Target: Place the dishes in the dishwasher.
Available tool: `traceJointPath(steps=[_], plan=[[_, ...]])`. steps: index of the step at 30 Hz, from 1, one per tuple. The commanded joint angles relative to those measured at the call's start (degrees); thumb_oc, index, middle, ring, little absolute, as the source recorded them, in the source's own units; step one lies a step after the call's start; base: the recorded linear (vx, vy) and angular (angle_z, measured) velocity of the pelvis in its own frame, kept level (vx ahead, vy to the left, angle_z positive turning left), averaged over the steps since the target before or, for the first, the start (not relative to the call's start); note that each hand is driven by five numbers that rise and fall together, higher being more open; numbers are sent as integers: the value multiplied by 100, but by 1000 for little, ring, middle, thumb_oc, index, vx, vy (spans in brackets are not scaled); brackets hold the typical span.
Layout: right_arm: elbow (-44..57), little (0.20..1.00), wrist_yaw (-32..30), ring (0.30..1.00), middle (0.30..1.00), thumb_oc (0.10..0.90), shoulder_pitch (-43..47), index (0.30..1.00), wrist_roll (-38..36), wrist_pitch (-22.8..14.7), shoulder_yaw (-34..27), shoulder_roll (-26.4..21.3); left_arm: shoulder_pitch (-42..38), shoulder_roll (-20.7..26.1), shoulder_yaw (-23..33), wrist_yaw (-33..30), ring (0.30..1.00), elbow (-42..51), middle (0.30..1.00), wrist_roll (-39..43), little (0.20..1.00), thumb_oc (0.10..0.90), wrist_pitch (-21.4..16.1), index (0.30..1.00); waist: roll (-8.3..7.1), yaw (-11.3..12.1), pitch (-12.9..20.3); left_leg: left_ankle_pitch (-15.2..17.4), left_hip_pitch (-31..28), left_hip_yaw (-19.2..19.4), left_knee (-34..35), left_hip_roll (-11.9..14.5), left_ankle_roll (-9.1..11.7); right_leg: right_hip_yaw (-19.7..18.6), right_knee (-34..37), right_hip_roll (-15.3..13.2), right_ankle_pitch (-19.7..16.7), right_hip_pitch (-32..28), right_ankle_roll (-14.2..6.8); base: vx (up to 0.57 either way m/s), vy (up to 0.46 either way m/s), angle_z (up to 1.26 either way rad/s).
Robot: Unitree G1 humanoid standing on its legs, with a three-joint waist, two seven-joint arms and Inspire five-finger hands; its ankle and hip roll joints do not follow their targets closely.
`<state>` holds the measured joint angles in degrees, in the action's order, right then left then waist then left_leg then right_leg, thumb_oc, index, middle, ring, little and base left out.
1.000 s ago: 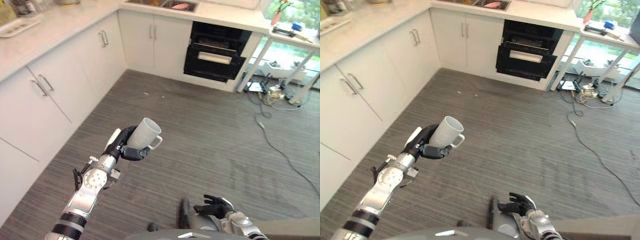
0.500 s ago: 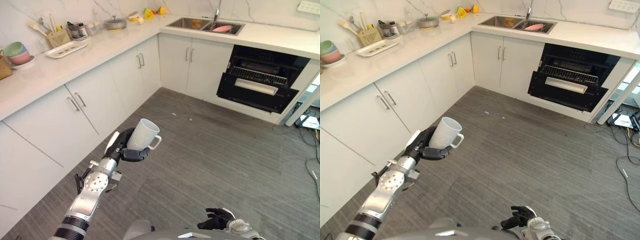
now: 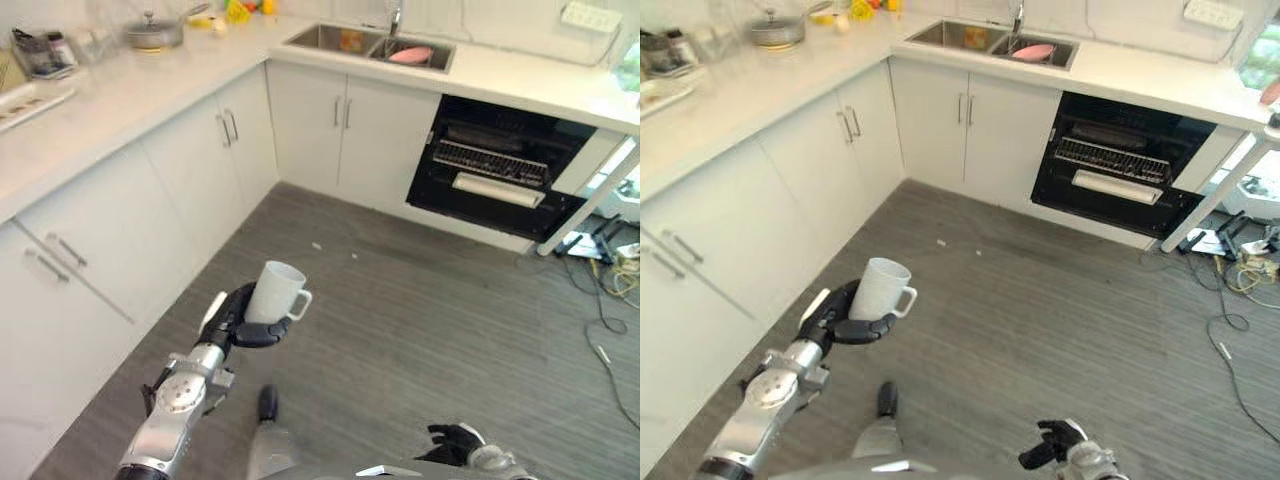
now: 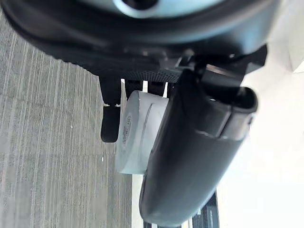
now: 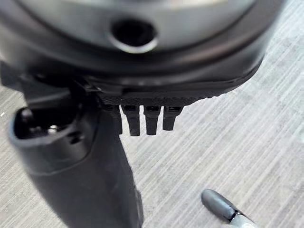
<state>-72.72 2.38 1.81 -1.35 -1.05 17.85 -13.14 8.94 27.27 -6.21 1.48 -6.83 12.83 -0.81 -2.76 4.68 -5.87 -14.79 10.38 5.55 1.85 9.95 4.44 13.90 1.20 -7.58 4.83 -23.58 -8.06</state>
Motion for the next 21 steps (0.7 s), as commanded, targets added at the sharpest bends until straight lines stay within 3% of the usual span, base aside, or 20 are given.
traceJointPath(steps=[1,2,3,4,6,8,9,10,11,12,13,16,17,18,19,20,21], plan=[[-126,900,85,900,900,800,89,900,360,-43,-46,-96,-537,189,200,126,300,866,300,74,300,400,-662,300,270,187,445,232,-92,-271,315,-17,273,29,-873,-571,-103,714,6,419,586,15],[-327,900,64,900,900,800,34,900,316,34,-202,-98,-704,292,44,144,300,852,300,13,300,400,-605,300,208,124,433,441,-380,-143,287,-477,-146,-47,-2361,-1166,-1317,1169,-102,531,779,19],[-334,900,27,900,900,800,31,900,230,49,-297,-107,-749,346,-19,159,300,891,300,-18,300,400,-571,300,249,34,376,542,-559,-168,290,-649,-359,-322,-3182,-1265,-1844,1518,-82,426,785,20],[-292,900,17,900,900,800,65,900,127,31,-349,-112,-839,372,-80,178,300,894,300,-24,300,400,-572,300,340,-35,323,648,-719,-171,315,-747,-508,-566,-3819,-1259,-1993,1942,-76,325,574,38],[-150,900,0,900,900,800,89,900,-45,-8,-426,-34,-945,445,-135,174,300,880,300,-175,300,400,-571,300,429,-186,258,875,-956,-160,315,-867,-631,-398,-4497,-1257,-1689,2451,-89,329,419,76],[260,900,-64,900,900,800,142,900,-359,-132,-410,-31,-1109,328,-233,85,300,811,300,-213,300,400,-620,300,477,-426,185,994,-1150,-213,315,-961,-616,-143,-3923,-611,-924,2850,176,393,217,44],[503,900,-87,900,900,800,179,900,-479,-207,-440,-78,-1101,307,-231,54,300,845,300,-264,300,400,-650,300,440,-511,141,1065,-1268,-210,315,-1075,-616,-58,-3456,-326,-760,2974,199,502,148,39],[907,900,-114,900,900,800,268,900,-563,-278,-461,-147,-1065,327,-150,36,300,949,300,-338,300,400,-736,300,383,-501,102,1217,-1441,-94,315,-1228,-550,642,-2197,-178,-661,2895,188,476,124,39],[1122,900,-115,900,900,800,346,900,-570,-322,-437,-183,-1047,373,-88,21,300,1004,300,-422,300,400,-768,300,359,-480,140,1351,-1568,-13,315,-1261,-492,1191,-1537,-95,-639,2883,229,549,79,31],[1300,900,-123,900,900,800,386,900,-506,-349,-369,-203,-1026,396,-45,7,300,1030,300,-486,300,400,-773,300,342,-474,197,1571,-1744,4,315,-1226,-425,1460,-1179,32,-616,2919,151,336,23,9],[1304,900,-124,900,900,800,381,900,-505,-346,-366,-204,-1020,394,-43,7,300,1032,300,-486,300,400,-773,300,350,-474,194,1580,-1754,5,315,-1216,-421,1462,-1165,45,-619,2904,152,319,46,-21],[1686,900,-119,900,900,800,460,900,-373,-377,-262,-229,-906,400,82,19,300,1070,300,-634,300,400,-767,300,217,-383,265,1853,-2102,242,315,-1364,-469,2352,-666,49,-850,3175,109,402,54,-57],[2065,900,-134,900,900,800,392,900,-345,-425,-235,-299,-890,359,108,75,300,1068,300,-677,300,400,-759,300,159,-399,396,2063,-2297,279,290,-1503,-501,2638,-212,171,-651,2932,300,436,-3,-54],[2096,900,-135,900,900,800,357,900,-344,-415,-232,-308,-879,353,104,78,300,1065,300,-680,300,400,-760,300,154,-403,399,2079,-2309,273,280,-1495,-486,2647,-146,203,-644,2891,332,474,-35,-49],[2201,900,-149,900,900,800,307,900,-336,-427,-200,-349,-874,344,75,96,300,1067,300,-685,300,400,-761,300,137,-422,485,2145,-2284,255,74,-1521,-467,2567,22,315,-512,2699,518,504,-54,-26],[2385,900,-197,900,900,800,212,900,-363,-452,-219,-440,-896,299,33,79,300,1054,300,-723,300,400,-771,300,180,-483,577,2146,-2182,148,-578,-1540,-300,2220,234,615,-298,2508,753,503,-46,-10],[2399,900,-197,900,900,800,199,900,-364,-446,-221,-452,-899,288,26,75,300,1046,300,-727,300,400,-774,300,187,-480,581,2186,-2154,148,-643,-1526,-281,2217,258,633,-293,2497,766,494,-45,-12]])
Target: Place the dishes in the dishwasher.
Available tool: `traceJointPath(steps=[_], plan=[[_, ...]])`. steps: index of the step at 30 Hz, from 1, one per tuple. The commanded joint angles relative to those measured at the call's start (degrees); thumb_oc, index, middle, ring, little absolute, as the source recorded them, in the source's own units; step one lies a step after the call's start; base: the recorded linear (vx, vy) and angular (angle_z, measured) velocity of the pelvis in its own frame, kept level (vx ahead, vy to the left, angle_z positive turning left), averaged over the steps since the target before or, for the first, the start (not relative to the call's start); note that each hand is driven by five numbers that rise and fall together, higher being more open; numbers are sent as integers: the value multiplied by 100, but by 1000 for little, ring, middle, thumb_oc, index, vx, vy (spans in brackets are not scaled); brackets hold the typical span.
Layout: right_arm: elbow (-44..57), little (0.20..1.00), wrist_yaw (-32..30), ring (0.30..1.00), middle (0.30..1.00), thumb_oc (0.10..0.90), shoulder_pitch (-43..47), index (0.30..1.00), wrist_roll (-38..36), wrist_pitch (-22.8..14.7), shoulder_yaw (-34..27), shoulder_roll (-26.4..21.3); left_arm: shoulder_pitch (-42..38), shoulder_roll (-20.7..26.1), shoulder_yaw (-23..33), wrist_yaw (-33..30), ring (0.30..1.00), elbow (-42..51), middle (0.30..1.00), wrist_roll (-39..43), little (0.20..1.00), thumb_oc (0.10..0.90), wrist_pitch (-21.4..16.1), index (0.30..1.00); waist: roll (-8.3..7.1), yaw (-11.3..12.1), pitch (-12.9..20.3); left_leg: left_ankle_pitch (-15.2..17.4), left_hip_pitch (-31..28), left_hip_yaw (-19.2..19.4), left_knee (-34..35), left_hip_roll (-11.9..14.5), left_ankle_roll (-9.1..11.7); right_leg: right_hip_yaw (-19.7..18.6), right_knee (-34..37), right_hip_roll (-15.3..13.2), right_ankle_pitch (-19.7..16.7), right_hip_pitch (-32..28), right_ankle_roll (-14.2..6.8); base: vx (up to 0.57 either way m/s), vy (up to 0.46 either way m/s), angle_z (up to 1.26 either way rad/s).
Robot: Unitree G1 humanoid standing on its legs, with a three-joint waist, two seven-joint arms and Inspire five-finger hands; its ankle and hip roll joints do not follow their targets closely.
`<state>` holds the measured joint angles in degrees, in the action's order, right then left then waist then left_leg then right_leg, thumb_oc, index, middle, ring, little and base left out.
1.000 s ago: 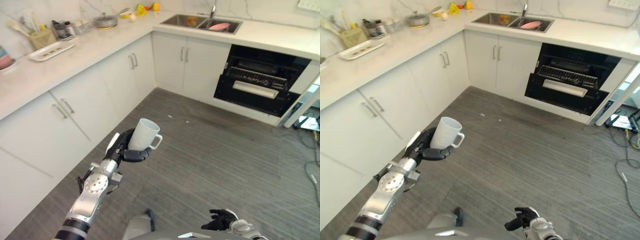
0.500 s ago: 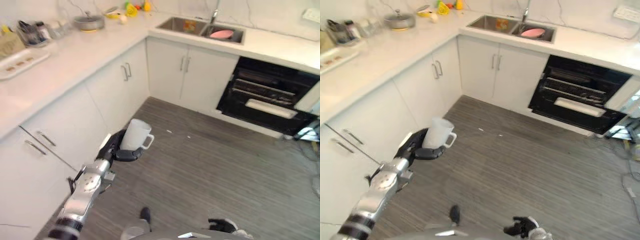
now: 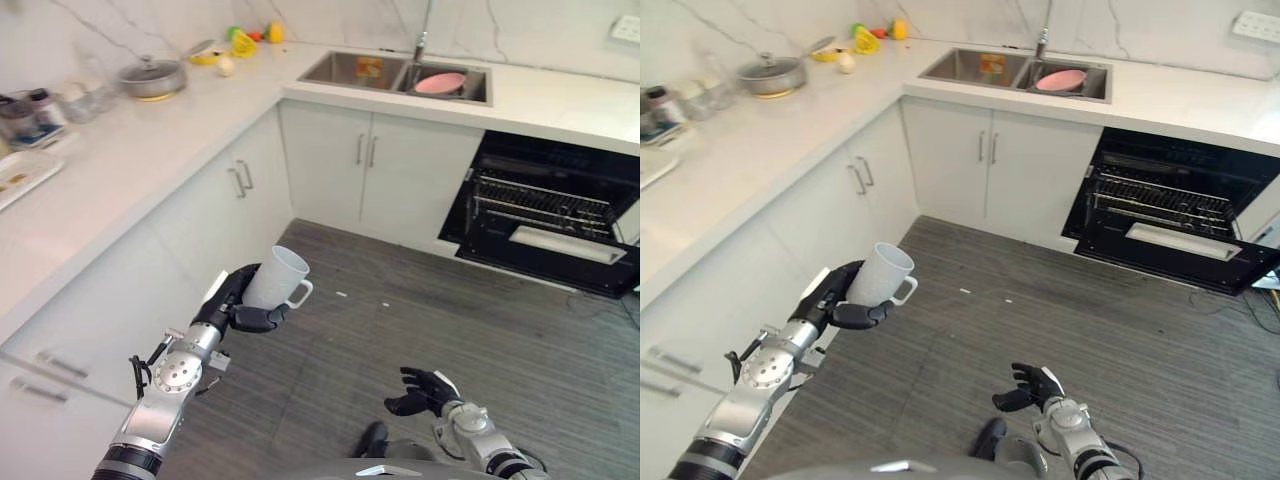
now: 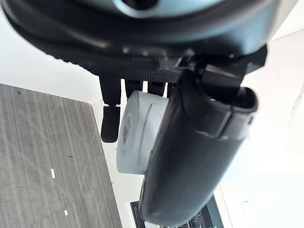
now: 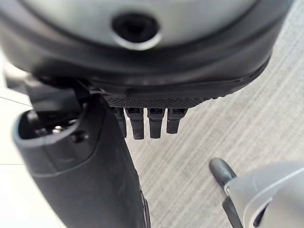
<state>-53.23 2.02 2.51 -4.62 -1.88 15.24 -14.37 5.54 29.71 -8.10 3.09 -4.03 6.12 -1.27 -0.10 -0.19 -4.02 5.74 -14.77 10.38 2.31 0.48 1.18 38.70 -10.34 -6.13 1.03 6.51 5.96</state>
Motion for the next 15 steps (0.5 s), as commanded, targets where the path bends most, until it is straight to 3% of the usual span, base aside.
traceJointPath(steps=[1,2,3,4,5,6,7,8,9,10,11,13,14,15], plan=[[514,900,-185,900,900,800,112,900,-44,-371,20,-373,-597,41,202,-104,300,763,300,-59,300,400,-734,300,-42,-3,411,-7,414,-390,-1019,-618,181,-367,1430,593,96,-601,-611,427,-37,-24],[728,900,-170,900,900,800,73,900,-117,-383,-20,-457,-621,49,180,-143,300,758,300,-91,300,400,-758,300,54,-11,359,-498,800,-404,-2078,-542,694,-496,1339,695,175,-788,-482,553,-37,-21],[891,900,-151,900,900,800,68,900,-169,-387,-44,-507,-602,72,203,-165,300,781,300,-114,300,400,-788,300,84,11,306,-811,1009,-461,-2703,-559,987,-576,1244,723,254,-856,-399,380,-40,-14],[913,900,-147,900,900,800,60,900,-173,-375,-48,-516,-602,69,205,-166,300,784,300,-116,300,400,-790,300,86,13,300,-791,1058,-461,-2787,-545,1012,-578,1230,731,268,-842,-379,279,-30,-33],[1090,900,-131,900,900,800,85,900,-159,-411,-33,-581,-573,122,252,-187,300,799,300,-122,300,400,-816,300,78,53,254,-1074,1290,-504,-3355,-602,1248,-677,1190,727,311,-957,-344,247,-33,-49],[1256,900,-109,900,900,800,95,900,-121,-395,-5,-634,-555,155,295,-215,300,769,300,-120,300,400,-834,300,54,94,194,-1146,1573,-455,-4081,-578,1364,-816,1174,706,346,-1041,-283,399,-25,-50],[1420,900,-93,900,900,800,115,900,-84,-408,15,-700,-513,166,319,-280,300,725,300,-175,300,400,-824,300,-9,127,119,-1116,1812,-424,-4444,-556,1343,-933,1182,646,382,-1149,-259,361,49,-73],[1664,900,-120,900,900,800,144,900,-53,-427,42,-768,-430,95,336,-356,300,698,300,-192,300,400,-819,300,-33,223,16,-1014,2136,-396,-4368,-439,1021,-1034,1159,531,307,-1206,-293,265,69,-99],[1673,900,-120,900,900,800,138,900,-53,-420,41,-773,-431,90,333,-357,300,696,300,-194,300,400,-821,300,-40,248,17,-1031,2118,-365,-4334,-447,1010,-1060,1156,516,299,-1201,-299,247,106,-124],[1827,900,-119,900,900,800,175,900,-62,-457,57,-792,-387,43,366,-376,300,688,300,-190,300,400,-814,300,-38,249,22,-849,2113,-347,-3922,-294,787,-1114,1137,504,363,-1234,-352,347,145,-112],[2253,900,-96,900,900,800,219,900,-40,-510,93,-833,-322,4,396,-359,300,679,300,-172,300,400,-838,300,-98,325,-11,-367,2320,-448,-3244,-156,396,-1427,965,356,481,-1298,-437,455,189,-100],[2441,900,-78,900,900,800,236,900,-2,-523,122,-859,-273,15,416,-369,300,682,300,-168,300,400,-852,300,-114,415,-35,-281,2392,-627,-2803,-137,279,-1663,840,322,547,-1304,-471,339,148,-100],[2709,900,-29,900,900,800,278,900,84,-585,183,-881,-185,6,473,-430,300,658,300,-165,300,400,-875,300,-125,509,-89,-405,2506,-1157,-1941,-46,221,-2042,804,346,634,-1394,-510,219,91,-93],[2713,900,-29,900,900,800,278,900,85,-582,181,-883,-187,5,473,-431,300,656,300,-166,300,400,-877,300,-132,510,-83,-464,2496,-1151,-1878,-56,216,-2042,811,335,609,-1378,-510,330,141,-103]])
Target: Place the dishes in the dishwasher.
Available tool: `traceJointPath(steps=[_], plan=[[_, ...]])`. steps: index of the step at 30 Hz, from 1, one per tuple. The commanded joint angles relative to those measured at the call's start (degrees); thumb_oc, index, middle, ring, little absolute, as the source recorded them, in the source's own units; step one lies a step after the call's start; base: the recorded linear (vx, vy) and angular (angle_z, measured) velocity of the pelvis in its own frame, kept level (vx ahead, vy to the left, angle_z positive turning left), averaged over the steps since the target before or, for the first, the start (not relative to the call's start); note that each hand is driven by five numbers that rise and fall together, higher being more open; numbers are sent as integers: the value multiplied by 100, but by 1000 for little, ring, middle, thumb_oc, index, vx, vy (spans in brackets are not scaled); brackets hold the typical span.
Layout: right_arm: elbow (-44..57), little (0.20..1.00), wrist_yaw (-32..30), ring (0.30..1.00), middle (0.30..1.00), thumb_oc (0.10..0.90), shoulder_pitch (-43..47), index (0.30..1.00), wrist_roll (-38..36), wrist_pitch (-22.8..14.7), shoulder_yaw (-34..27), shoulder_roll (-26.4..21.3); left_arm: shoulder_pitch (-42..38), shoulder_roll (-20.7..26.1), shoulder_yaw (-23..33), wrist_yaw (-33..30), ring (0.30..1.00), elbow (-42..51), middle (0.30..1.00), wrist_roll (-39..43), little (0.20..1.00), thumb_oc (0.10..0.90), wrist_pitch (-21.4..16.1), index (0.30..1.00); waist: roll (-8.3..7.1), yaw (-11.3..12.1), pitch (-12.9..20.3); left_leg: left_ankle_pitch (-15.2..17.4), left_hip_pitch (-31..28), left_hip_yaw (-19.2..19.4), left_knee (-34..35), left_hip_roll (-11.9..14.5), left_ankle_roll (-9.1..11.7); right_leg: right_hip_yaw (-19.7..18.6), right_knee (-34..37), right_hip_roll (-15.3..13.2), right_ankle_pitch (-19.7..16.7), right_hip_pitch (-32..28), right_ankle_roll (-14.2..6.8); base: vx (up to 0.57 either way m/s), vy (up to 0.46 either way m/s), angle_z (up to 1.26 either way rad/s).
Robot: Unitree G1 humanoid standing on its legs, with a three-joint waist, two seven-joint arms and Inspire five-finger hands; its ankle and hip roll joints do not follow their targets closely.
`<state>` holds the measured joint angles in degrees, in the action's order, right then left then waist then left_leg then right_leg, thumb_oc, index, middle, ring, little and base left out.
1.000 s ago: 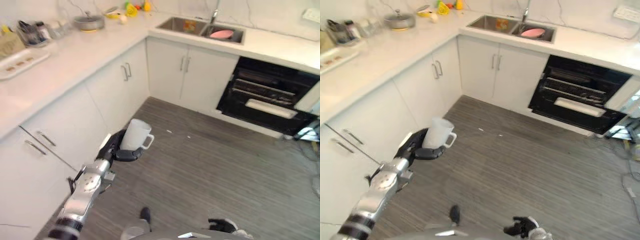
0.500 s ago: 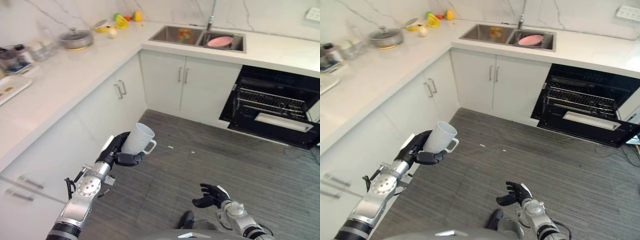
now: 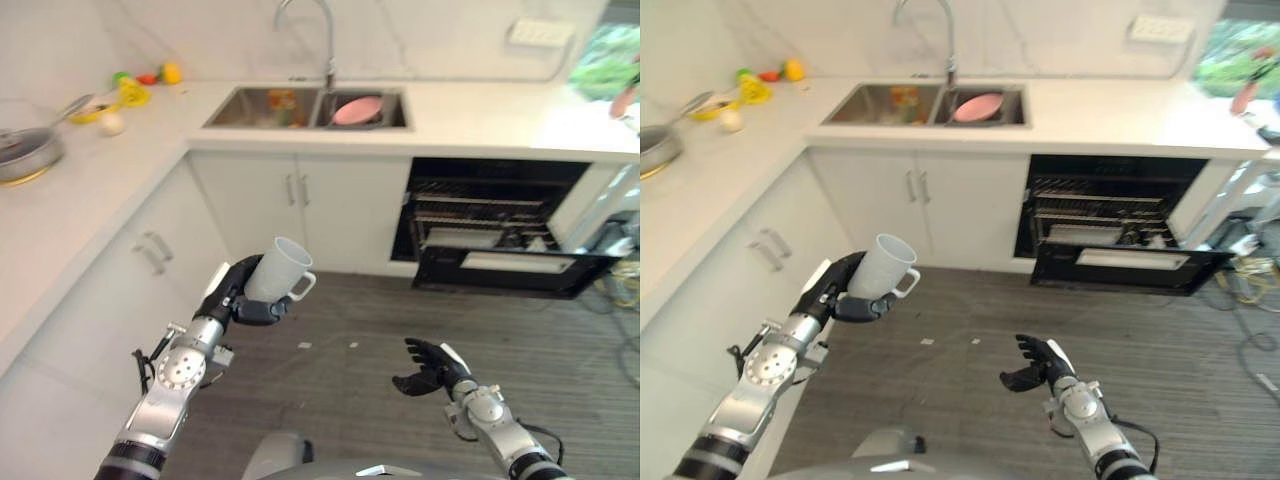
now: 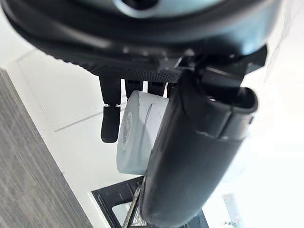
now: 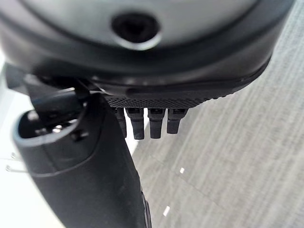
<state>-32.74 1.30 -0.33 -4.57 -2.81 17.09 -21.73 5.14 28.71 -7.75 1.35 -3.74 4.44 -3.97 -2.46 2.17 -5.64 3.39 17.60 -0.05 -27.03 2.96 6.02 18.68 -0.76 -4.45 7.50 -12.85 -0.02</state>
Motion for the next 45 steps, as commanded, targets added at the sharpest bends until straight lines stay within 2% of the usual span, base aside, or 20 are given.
traceJointPath(steps=[1,2,6,8,10,13,15,17,18,21,22,23,27,34,36,38,40,42,44,45], plan=[[788,900,51,900,900,800,581,900,113,-514,16,-172,-106,90,476,-293,300,602,300,25,300,400,-620,300,105,307,46,-430,-646,-320,1366,-170,-205,-214,-126,180,2,463,56,302,158,-110],[980,900,24,900,900,800,629,900,173,-563,20,-222,-96,89,511,-368,300,601,300,17,300,400,-631,300,135,315,-10,-919,-383,-541,1951,141,-122,-451,-24,195,9,315,-20,313,149,-109],[1289,900,53,900,900,800,664,900,141,-611,-26,-307,-76,58,517,-423,300,606,300,-26,300,400,-697,300,314,303,28,-1282,-679,-256,2958,531,82,-683,176,218,36,116,-221,272,199,-74],[1376,900,83,900,900,800,628,900,254,-636,-97,-376,1,3,535,-454,300,604,300,-140,300,400,-711,300,487,359,197,-1370,-931,-466,3105,461,171,-833,178,129,110,-22,-359,420,453,-64],[1478,900,86,900,900,800,486,900,403,-631,-203,-347,-12,-42,427,-409,300,496,300,-178,300,400,-743,300,520,312,355,-1228,-1245,-373,3203,214,71,-844,-262,-180,155,20,-532,409,494,-63],[1943,900,97,900,900,800,412,900,599,-626,-360,-281,-121,229,385,-337,300,633,300,-431,300,400,-771,300,466,211,232,-886,-1826,30,3184,-165,-506,-1059,-2734,-906,-919,1154,-874,204,377,-53],[2095,900,84,900,900,800,400,900,628,-624,-399,-269,-190,282,359,-360,300,621,300,-476,300,400,-766,300,492,163,177,-851,-1893,51,3203,-210,-651,-1119,-3234,-955,-1154,1489,-861,54,229,-46],[2467,900,50,900,900,800,356,900,584,-674,-547,-212,-283,266,384,-399,300,630,300,-539,300,400,-724,300,478,75,167,-537,-2169,320,3203,-312,-784,-571,-3577,-1324,-1157,1903,-826,203,312,-23],[2487,900,55,900,900,800,345,900,582,-662,-554,-215,-286,266,382,-399,300,629,300,-539,300,400,-723,300,476,71,166,-528,-2174,315,3203,-314,-784,-561,-3578,-1328,-1145,1893,-824,192,166,-48],[2877,900,-14,900,900,800,450,900,217,-776,-747,-244,-430,189,419,-465,300,804,300,-416,300,400,-832,300,435,-88,141,-265,-2374,434,3203,-378,-684,51,-1677,-1232,-1149,2167,-813,222,-43,-50],[2881,900,-15,900,900,800,449,900,212,-772,-745,-242,-432,194,420,-466,300,797,300,-412,300,400,-836,300,469,-80,146,-225,-2397,438,3203,-331,-671,72,-1567,-1167,-1176,2095,-820,250,-82,-14],[2977,900,-89,900,900,800,522,900,87,-853,-800,-194,-578,129,414,-545,300,757,300,-435,300,400,-859,300,412,-188,116,-100,-2559,512,3203,-348,-605,223,-494,-1049,-1440,2323,-928,219,-42,-18],[3145,900,-111,900,900,800,524,900,-217,-975,-905,-40,-684,66,490,-589,300,774,300,-482,300,400,-867,300,362,-166,140,286,-2848,736,3203,-322,-536,719,492,-732,-1527,2208,-1062,306,-49,-35],[3225,900,-124,900,900,800,195,900,-342,-989,-1098,-82,-658,-109,379,-555,300,787,300,-351,300,400,-889,300,324,-280,400,667,-3190,591,3040,-351,-581,581,110,-668,-1539,2032,-829,313,-112,0],[3180,900,-70,900,900,800,210,900,-578,-987,-1069,-72,-670,-133,319,-522,300,772,300,-316,300,400,-891,300,422,-294,398,691,-3065,489,2379,-233,-486,492,-48,-542,-1300,1956,-673,318,-171,17],[3135,900,-7,900,900,800,265,900,-813,-969,-964,-73,-701,-122,275,-518,300,772,300,-235,300,400,-893,300,465,-278,289,379,-2675,397,1264,-204,-252,345,-233,-431,-1011,1770,-469,190,-159,2],[3255,900,128,900,900,800,303,900,-1095,-972,-853,-150,-717,-137,256,-537,300,771,300,-133,300,400,-917,300,341,-136,-6,-279,-1584,137,-872,-436,164,234,-309,-480,-825,1450,-216,146,-217,-19],[3254,900,156,900,900,800,307,900,-1115,-942,-862,-163,-701,-131,240,-528,300,788,300,-126,300,400,-924,300,278,-120,-49,-235,-1246,221,-1251,-436,213,279,-280,-515,-782,1343,-165,138,-102,-34],[3273,900,269,900,900,800,292,900,-1235,-915,-824,-161,-598,-158,227,-451,300,876,300,-119,300,400,-892,300,315,-30,-1,-131,-1121,226,-521,-480,52,273,-134,-459,-716,1200,-215,339,25,-1],[3200,900,293,900,900,800,341,900,-1400,-932,-738,-135,-446,-176,272,-398,300,953,300,-89,300,400,-896,300,326,51,15,44,-1229,276,234,-134,-26,200,-51,-453,-617,1059,-254,280,89,-3]])
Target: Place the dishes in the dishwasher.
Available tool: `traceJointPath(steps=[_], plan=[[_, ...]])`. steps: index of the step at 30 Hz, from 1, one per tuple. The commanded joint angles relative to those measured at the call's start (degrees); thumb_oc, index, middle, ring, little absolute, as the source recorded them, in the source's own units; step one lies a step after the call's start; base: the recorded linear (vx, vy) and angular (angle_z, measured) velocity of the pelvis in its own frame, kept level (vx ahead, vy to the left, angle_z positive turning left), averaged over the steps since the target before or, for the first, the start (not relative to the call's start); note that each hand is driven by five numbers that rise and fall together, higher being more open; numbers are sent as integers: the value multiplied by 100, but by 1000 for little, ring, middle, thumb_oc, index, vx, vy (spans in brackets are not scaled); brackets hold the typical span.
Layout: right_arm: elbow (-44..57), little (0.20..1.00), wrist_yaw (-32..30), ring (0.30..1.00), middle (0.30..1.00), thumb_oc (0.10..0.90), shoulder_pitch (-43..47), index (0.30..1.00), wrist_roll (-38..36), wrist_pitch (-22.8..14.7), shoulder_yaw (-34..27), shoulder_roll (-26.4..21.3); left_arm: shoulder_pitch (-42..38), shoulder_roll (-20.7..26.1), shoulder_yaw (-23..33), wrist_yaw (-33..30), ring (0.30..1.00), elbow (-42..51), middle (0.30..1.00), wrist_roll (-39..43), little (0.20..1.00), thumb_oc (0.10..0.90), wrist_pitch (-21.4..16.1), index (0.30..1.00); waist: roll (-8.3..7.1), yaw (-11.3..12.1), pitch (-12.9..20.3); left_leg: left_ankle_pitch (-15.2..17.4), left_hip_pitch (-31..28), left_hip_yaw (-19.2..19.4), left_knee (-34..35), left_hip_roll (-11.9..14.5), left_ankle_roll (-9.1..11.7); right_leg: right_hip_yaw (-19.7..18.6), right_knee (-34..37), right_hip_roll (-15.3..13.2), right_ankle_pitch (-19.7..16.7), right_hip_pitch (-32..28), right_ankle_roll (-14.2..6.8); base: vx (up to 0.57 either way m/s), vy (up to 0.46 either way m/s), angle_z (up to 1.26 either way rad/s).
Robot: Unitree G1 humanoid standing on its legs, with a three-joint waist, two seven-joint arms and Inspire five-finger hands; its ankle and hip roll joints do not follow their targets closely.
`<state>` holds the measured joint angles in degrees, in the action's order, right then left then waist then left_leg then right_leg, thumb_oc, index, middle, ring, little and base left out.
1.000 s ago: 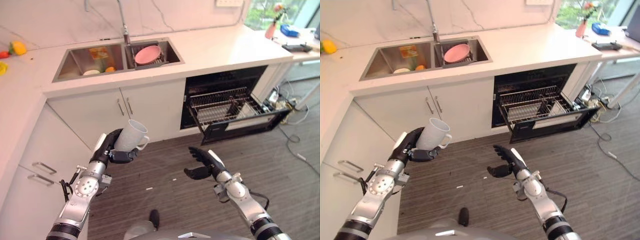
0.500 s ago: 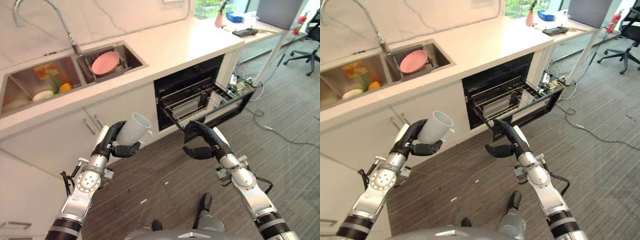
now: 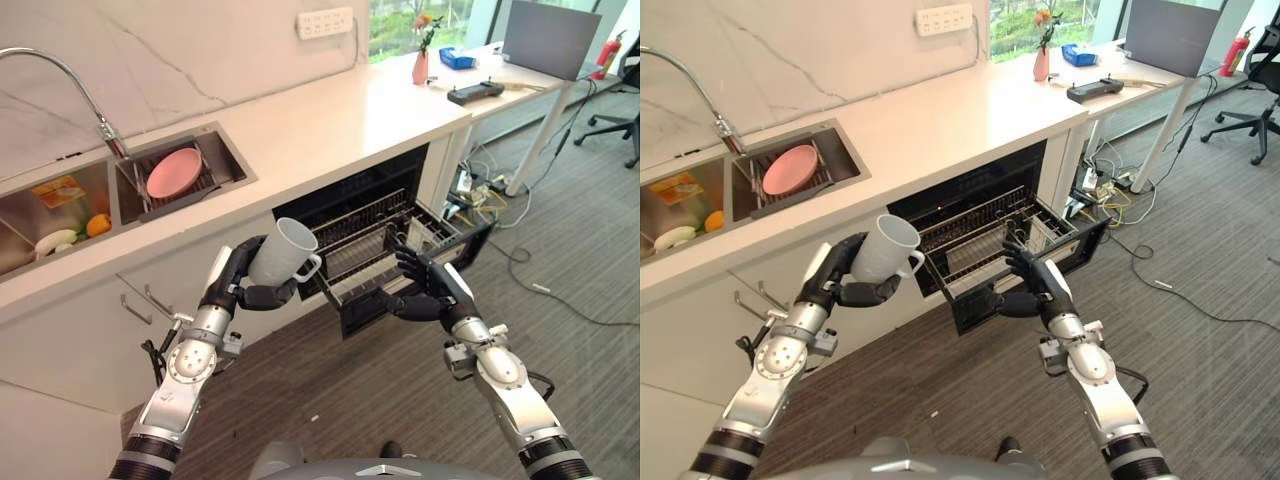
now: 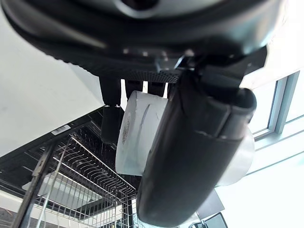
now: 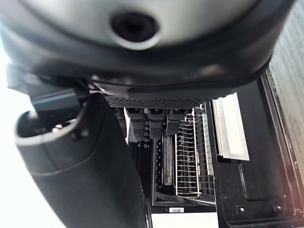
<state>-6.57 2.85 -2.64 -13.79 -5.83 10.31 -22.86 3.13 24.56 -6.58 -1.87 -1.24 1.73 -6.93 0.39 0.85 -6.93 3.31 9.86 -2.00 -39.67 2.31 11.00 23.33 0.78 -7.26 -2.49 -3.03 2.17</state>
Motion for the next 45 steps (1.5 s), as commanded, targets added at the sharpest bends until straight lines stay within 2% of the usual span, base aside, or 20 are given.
traceJointPath(steps=[1,3,4,5,7,8,9,12,13,14,16,18,22,23,24,28,33,38,39,45], plan=[[578,900,138,900,900,800,577,900,-481,-633,-56,-21,-241,241,160,-75,300,709,300,182,300,400,-598,300,19,183,145,4,-466,486,1550,-96,-534,-270,-194,-197,359,87,-476,233,128,-13],[505,900,167,900,900,800,637,900,-538,-626,57,-34,-132,281,190,-80,300,713,300,228,300,400,-636,300,-22,252,136,-56,-446,281,2364,207,-578,-466,-161,-241,442,34,-538,166,150,-21],[456,900,188,900,900,800,671,900,-541,-624,125,-47,-80,311,223,-102,300,722,300,260,300,400,-656,300,-27,287,128,-268,-516,114,2879,395,-533,-588,-169,-244,488,4,-576,235,282,-38],[374,900,187,900,900,800,661,900,-541,-612,181,-68,-46,348,221,-149,300,729,300,280,300,400,-667,300,45,277,124,-711,-441,8,3385,814,-414,-669,-139,-299,532,-91,-724,177,216,-45],[380,900,196,900,900,800,621,900,-559,-598,174,-57,-24,343,220,-147,300,734,300,272,300,400,-669,300,118,250,154,-809,-640,113,3784,912,-368,-661,-107,-296,536,-142,-773,177,293,-32],[335,900,254,900,900,800,507,900,-606,-584,130,-26,4,315,174,-96,300,678,300,263,300,400,-654,300,285,228,332,-832,-922,252,4169,956,-243,-600,-43,-357,494,-270,-933,246,463,-17],[336,900,253,900,900,800,441,900,-575,-568,81,-22,-3,302,127,-75,300,647,300,256,300,400,-650,300,338,221,401,-825,-1022,258,4319,874,-213,-572,-49,-430,445,-294,-978,248,488,-15],[346,900,259,900,900,800,254,900,-495,-487,-45,153,-52,339,14,34,300,618,300,155,300,400,-601,300,346,183,572,-543,-1262,212,4467,421,-400,-613,-425,-804,378,-240,-1108,138,347,0],[347,900,259,900,900,800,253,900,-495,-486,-46,154,-52,341,13,33,300,618,300,155,300,400,-601,300,339,187,574,-544,-1261,216,4467,413,-403,-619,-440,-814,386,-230,-1112,79,406,25],[347,900,279,900,900,800,233,900,-497,-420,-18,308,-136,450,-44,109,300,629,300,53,300,400,-550,300,319,184,513,-407,-1367,185,4467,187,-694,-751,-1235,-1089,165,80,-1153,43,379,17],[359,900,341,900,900,800,298,900,-753,-359,94,510,-277,554,-107,87,300,626,300,-62,300,400,-523,300,166,208,360,-288,-1508,260,4467,-84,-956,-1089,-2279,-1448,-529,722,-1346,-19,379,-1],[519,900,446,900,900,800,245,900,-1063,-323,82,602,-359,585,-168,107,300,576,300,-92,300,400,-462,300,155,187,333,-269,-1501,319,4467,-84,-1044,-1118,-2599,-1447,-616,1013,-1336,10,174,-17],[739,900,491,900,900,800,181,900,-1359,-310,-54,517,-404,561,-227,163,300,653,300,11,300,400,-456,300,126,135,351,-259,-1446,245,4467,-42,-973,-1091,-1797,-1084,-302,965,-1182,86,-47,6],[772,900,381,900,900,800,210,900,-1319,-424,-119,479,-474,569,-305,171,300,676,300,-19,300,400,-469,300,54,77,350,-222,-1428,179,4467,-65,-927,-1242,-853,-812,-185,960,-1186,119,-132,8],[866,900,361,900,900,800,178,900,-1329,-423,-239,508,-478,538,-284,132,300,636,300,-6,300,400,-494,300,44,52,369,-180,-1448,177,4467,-36,-898,-1261,-481,-747,-200,834,-1248,168,-171,13],[782,900,236,900,900,800,141,900,-1261,-527,-429,514,-425,360,-227,65,300,568,300,94,300,400,-476,300,-81,107,513,-139,-1540,243,4467,66,-796,-1071,143,-598,-328,397,-1204,119,-122,24],[820,900,222,900,900,800,148,900,-1240,-508,-445,423,-350,207,-315,98,300,516,300,299,300,400,-435,300,-69,88,653,-83,-1736,357,4467,281,-694,-963,422,-409,-281,124,-1123,129,-149,-5],[890,900,290,900,900,800,180,900,-1652,-529,-316,542,-418,27,-393,48,300,393,300,433,300,400,-407,300,-2,62,695,-65,-1890,535,4460,433,-612,-1017,422,-229,-83,69,-1077,90,-111,-29],[1049,900,437,900,900,800,153,900,-2399,-498,55,731,-737,-116,-659,-95,300,95,300,434,300,400,-385,300,3,-39,698,-48,-1979,701,4442,474,-586,-1097,422,-197,-104,77,-1066,82,-75,-18],[1696,900,496,900,900,800,68,900,-3370,-381,705,816,-1460,-311,-1176,-447,300,-348,300,162,300,400,-304,300,35,-206,736,-39,-2103,932,4437,554,-525,-1227,422,-87,-80,88,-1028,69,-61,-27]])
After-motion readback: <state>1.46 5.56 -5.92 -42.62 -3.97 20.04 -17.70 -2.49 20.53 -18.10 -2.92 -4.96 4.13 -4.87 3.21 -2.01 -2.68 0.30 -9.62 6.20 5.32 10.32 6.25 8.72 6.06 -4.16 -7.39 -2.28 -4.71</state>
